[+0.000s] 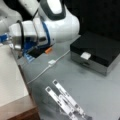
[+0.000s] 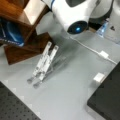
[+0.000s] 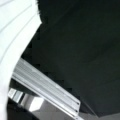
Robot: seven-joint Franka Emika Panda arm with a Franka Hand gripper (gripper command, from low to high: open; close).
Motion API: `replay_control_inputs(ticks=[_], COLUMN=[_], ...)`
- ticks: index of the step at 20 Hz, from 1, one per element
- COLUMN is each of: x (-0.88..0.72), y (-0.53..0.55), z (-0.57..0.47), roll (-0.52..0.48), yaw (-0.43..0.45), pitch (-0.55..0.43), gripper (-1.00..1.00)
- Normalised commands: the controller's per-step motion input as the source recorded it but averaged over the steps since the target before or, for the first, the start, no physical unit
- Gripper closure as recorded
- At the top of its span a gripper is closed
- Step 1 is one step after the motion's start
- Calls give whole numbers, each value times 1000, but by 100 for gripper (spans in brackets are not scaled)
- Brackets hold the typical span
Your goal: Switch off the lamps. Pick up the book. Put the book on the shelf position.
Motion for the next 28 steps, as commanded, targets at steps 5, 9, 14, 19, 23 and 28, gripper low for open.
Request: replay_control_inputs(ticks=[5, 9, 14, 19, 23, 28], x=[299, 302, 300, 338, 401, 357], y=[492, 526, 435, 333, 266, 176], z=[27, 25, -102, -272, -304, -178], roll=[251, 250, 272, 432, 666, 886], yaw=[-293, -350, -345, -293, -332, -331], pitch=[-133, -87, -96, -278, -371, -428], gripper=[-100, -100, -100, -100, -100, -100])
